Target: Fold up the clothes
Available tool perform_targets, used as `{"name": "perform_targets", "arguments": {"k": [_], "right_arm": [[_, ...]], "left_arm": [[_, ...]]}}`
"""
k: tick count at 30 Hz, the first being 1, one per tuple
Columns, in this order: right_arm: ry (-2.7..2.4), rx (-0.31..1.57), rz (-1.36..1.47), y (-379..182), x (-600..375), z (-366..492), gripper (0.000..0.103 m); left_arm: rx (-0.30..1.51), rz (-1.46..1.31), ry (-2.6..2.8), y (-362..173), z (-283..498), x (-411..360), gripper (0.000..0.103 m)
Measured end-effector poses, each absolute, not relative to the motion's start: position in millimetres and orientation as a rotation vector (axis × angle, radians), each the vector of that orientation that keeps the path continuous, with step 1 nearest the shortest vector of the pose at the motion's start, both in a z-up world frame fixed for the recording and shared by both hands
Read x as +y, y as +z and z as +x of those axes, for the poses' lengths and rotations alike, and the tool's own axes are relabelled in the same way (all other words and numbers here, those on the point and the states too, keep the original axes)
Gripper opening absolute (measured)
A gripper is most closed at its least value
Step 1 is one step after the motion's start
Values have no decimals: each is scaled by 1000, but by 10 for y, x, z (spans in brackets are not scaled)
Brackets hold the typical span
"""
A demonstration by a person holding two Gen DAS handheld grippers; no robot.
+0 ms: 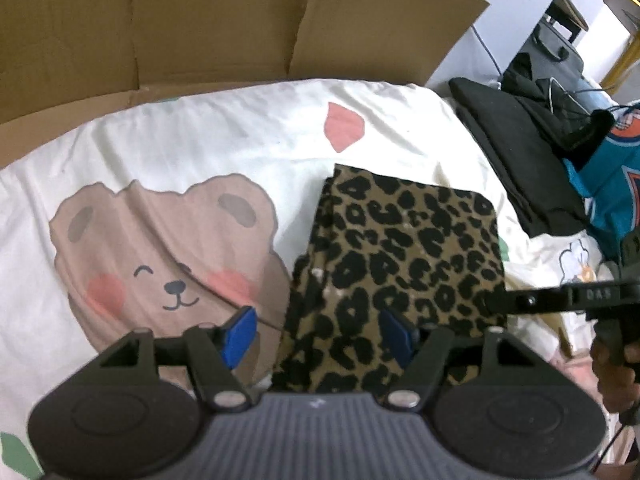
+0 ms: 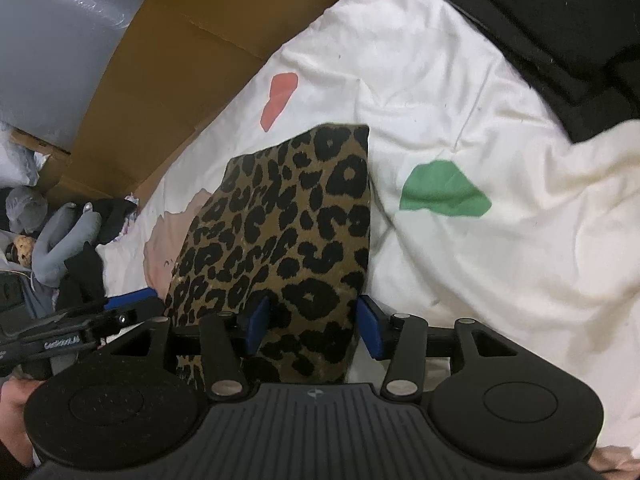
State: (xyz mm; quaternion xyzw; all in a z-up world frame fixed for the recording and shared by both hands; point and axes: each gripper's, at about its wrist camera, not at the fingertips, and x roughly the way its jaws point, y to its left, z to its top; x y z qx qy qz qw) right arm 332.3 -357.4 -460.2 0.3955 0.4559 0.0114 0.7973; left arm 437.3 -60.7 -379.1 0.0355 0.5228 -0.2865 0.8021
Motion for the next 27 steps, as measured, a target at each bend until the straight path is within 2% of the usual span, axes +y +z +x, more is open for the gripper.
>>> {"name": "perform_targets", "arguments": {"k": [5,8,10,11,13,14,16,18,19,20,21,22,25,27], "right_arm": [[32,983,888,-4670,-3550,3314,55],[39,991,893,-4696,-3519,3312,53],[50,990,890,-4690,-3498,3311,48],[56,990,888,-4687,-3487,3311,42],[72,984,867,-4651,-3476,3319,27],[77,981,868,-4635,-3481,3319,21],[84,975,877,-4610,-3496,3310,19],[83,970,885,-4595,-3510,3292,22],[79,971,893,-4601,-3515,3285,23],[71,975,908,-4624,-3523,3282,26],[62,980,925,-4650,-3532,3281,38],[58,982,942,-4679,-3544,3279,42],[63,973,975,-4739,-3543,3278,45],[65,972,988,-4773,-3529,3280,45]], "left_arm": [[1146,24,-615,-3925,4491,-574,73],[1179,-36,-646,-4012,4529,-561,70],[1195,-57,-656,-4062,4537,-560,69],[1200,-64,-660,-4082,4539,-556,62],[1209,-77,-669,-4114,4541,-543,39],[1211,-84,-671,-4118,4552,-527,31],[1216,-101,-673,-4099,4593,-484,28],[1222,-93,-687,-4085,4609,-488,28],[1225,-86,-692,-4078,4614,-495,31],[1226,-78,-691,-4075,4620,-506,39],[1225,-69,-686,-4076,4629,-519,43],[1223,-67,-687,-4082,4638,-529,49],[1236,-82,-708,-4142,4688,-564,56],[1251,-102,-724,-4180,4723,-584,57]]}}
